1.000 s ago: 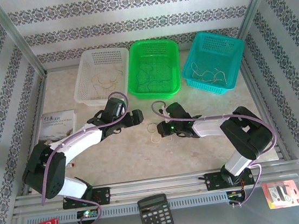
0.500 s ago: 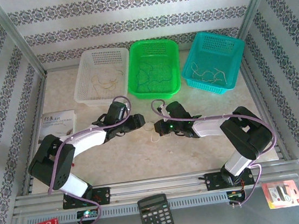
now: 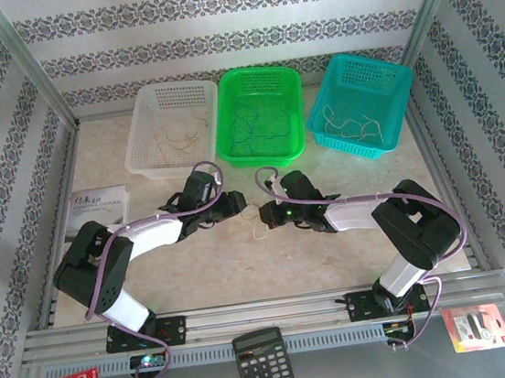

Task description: Untangle the cables

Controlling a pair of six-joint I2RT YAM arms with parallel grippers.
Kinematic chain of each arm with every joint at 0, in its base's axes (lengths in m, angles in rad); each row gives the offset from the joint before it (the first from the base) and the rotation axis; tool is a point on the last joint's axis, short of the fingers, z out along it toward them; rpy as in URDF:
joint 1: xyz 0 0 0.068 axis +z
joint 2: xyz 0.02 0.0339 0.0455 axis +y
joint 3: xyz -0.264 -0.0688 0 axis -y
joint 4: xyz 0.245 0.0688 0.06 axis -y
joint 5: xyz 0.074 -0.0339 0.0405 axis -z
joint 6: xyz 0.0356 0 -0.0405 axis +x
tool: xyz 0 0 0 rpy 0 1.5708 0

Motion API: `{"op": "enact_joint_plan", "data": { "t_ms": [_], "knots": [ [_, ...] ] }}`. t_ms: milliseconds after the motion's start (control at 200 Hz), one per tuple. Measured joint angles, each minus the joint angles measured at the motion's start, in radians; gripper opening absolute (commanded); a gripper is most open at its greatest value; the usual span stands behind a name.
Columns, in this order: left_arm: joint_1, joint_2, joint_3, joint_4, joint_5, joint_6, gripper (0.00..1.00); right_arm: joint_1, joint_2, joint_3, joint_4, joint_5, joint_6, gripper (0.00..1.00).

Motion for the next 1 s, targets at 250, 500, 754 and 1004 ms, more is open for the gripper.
{"op": "enact_joint_plan", "data": {
  "t_ms": [250, 500, 754, 1004],
  "knots": [
    [0.0, 0.011, 0.0, 0.028, 0.006, -0.015, 0.24, 0.0, 0.0, -0.011, 0.007, -0.004, 0.011, 0.0],
    [0.0, 0.011, 0.0, 0.038, 0.018, -0.018, 0.25, 0.0, 0.0, -0.013, 0.014, -0.004, 0.018, 0.0],
    [-0.001, 0.011, 0.0, 0.048, 0.019, -0.018, 0.24, 0.0, 0.0, -0.013, 0.015, -0.004, 0.018, 0.0],
    [-0.003, 0.011, 0.0, 0.056, 0.022, -0.022, 0.2, 0.0, 0.0, -0.017, 0.015, -0.003, 0.018, 0.0]
  ]
}}
